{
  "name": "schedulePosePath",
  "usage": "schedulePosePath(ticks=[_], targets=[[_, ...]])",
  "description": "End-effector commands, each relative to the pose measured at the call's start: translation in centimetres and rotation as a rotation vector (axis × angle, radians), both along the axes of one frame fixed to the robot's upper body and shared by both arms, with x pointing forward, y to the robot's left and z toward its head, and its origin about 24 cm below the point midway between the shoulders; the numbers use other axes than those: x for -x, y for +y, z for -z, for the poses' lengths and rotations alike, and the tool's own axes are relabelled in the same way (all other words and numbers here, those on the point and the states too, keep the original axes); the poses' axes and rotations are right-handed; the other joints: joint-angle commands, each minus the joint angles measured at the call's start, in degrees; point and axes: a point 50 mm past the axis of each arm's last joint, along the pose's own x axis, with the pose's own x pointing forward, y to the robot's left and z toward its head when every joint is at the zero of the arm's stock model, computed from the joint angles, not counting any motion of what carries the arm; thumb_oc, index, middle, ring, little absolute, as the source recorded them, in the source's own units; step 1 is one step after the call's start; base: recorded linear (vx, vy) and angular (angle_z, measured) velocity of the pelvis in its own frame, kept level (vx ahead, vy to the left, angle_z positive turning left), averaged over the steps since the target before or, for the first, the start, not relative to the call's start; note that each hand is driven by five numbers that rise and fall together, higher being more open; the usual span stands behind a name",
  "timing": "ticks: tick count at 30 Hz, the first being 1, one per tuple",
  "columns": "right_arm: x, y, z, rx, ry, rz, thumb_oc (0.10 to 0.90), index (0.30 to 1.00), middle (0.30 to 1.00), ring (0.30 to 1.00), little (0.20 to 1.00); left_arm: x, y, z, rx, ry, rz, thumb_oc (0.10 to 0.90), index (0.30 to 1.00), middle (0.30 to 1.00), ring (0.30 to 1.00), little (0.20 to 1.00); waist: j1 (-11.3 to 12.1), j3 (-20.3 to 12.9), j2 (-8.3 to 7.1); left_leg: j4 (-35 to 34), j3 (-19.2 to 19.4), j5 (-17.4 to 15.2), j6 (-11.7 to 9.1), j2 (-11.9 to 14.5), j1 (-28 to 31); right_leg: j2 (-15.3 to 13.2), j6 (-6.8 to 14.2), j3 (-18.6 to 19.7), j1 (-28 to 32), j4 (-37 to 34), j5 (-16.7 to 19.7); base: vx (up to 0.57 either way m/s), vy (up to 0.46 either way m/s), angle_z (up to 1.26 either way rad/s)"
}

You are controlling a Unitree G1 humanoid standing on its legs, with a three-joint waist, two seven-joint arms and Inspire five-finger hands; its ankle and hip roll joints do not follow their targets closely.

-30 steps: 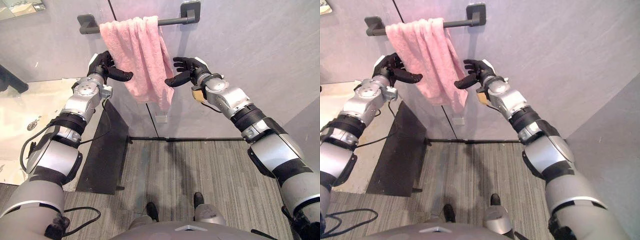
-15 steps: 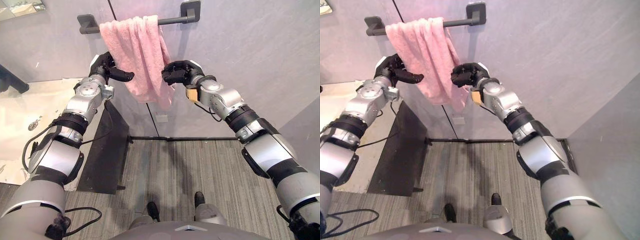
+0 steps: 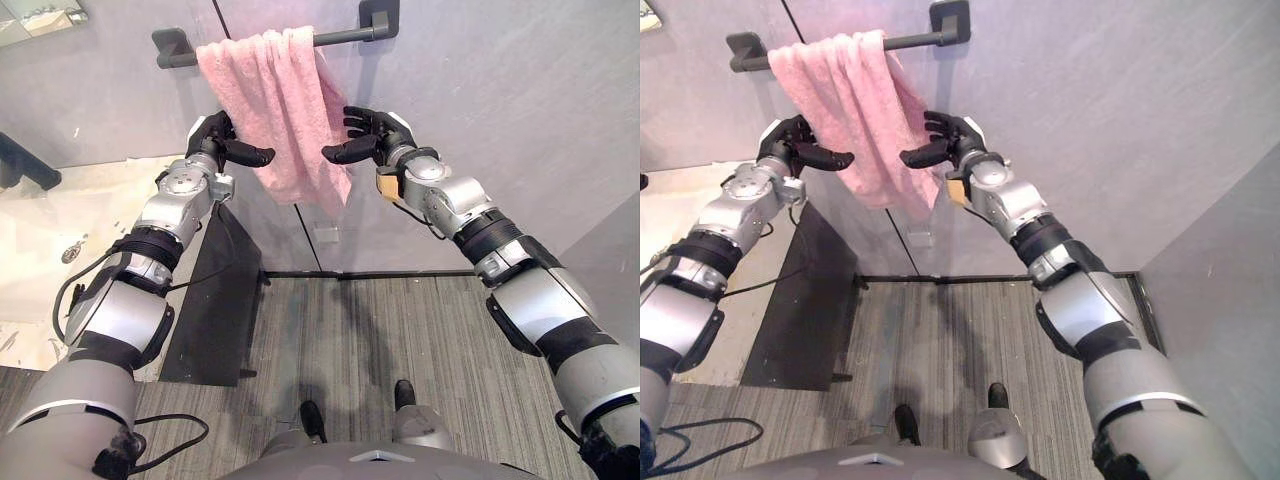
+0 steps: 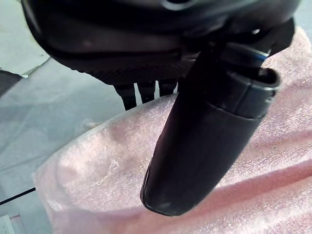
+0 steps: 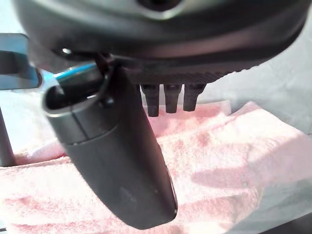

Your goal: Organize the bathroom.

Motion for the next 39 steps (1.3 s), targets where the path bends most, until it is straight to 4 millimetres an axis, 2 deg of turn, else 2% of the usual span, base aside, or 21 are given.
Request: schedulePosePath(ticks=[1,10,18,25,39], targets=[[-0.1,2.9,-8.2,-0.019,-0.31,-0.074,0.8,0.9,0.9,0.9,0.9,-0.6,1.4,-5.0,0.006,-0.165,-0.057,0.8,0.9,0.9,0.9,0.9,1.3,-5.3,0.45,5.1,3.0,-0.9,-3.0,5.3,-1.7,-4.2,2.8,5.7,-4.4,9.5,-10.1,0.03,0.012,0.0],[0.0,2.7,-9.5,-0.002,-0.389,-0.014,0.8,0.9,0.9,0.9,0.9,-0.6,1.6,-5.4,-0.003,-0.169,-0.063,0.8,0.9,0.9,0.9,0.9,1.5,-4.6,0.61,5.1,2.4,-1.1,-2.8,4.9,-2.0,-4.6,3.1,5.7,-4.6,10.4,-10.4,0.0,0.0,0.0],[-0.1,0.0,-12.0,0.036,-0.483,0.104,0.8,0.9,0.9,0.9,0.9,-0.4,2.3,-6.2,-0.016,-0.188,-0.08,0.8,0.9,0.9,0.9,0.9,1.5,-3.8,0.24,5.5,2.1,-1.4,-2.7,4.7,-2.7,-4.9,3.6,5.8,-5.3,10.7,-10.2,-0.01,0.004,0.0],[-0.2,-0.4,-12.1,0.033,-0.479,0.106,0.8,0.9,0.9,0.9,0.9,-0.4,2.3,-6.0,-0.026,-0.184,-0.069,0.8,0.9,0.9,0.9,0.9,1.8,-4.1,-0.12,5.9,1.7,-1.7,-2.6,4.6,-2.6,-4.9,3.7,5.9,-5.0,10.7,-10.1,0.01,-0.003,0.0],[-0.1,0.5,-11.8,0.007,-0.466,0.07,0.8,0.9,0.9,0.9,0.9,-0.5,2.1,-7.0,-0.071,-0.197,-0.076,0.8,0.9,0.9,0.9,0.9,1.9,-3.2,-0.14,5.5,1.3,-1.3,-2.6,4.8,-3.2,-5.1,3.8,5.8,-5.4,10.9,-10.0,0.0,0.001,0.0]])
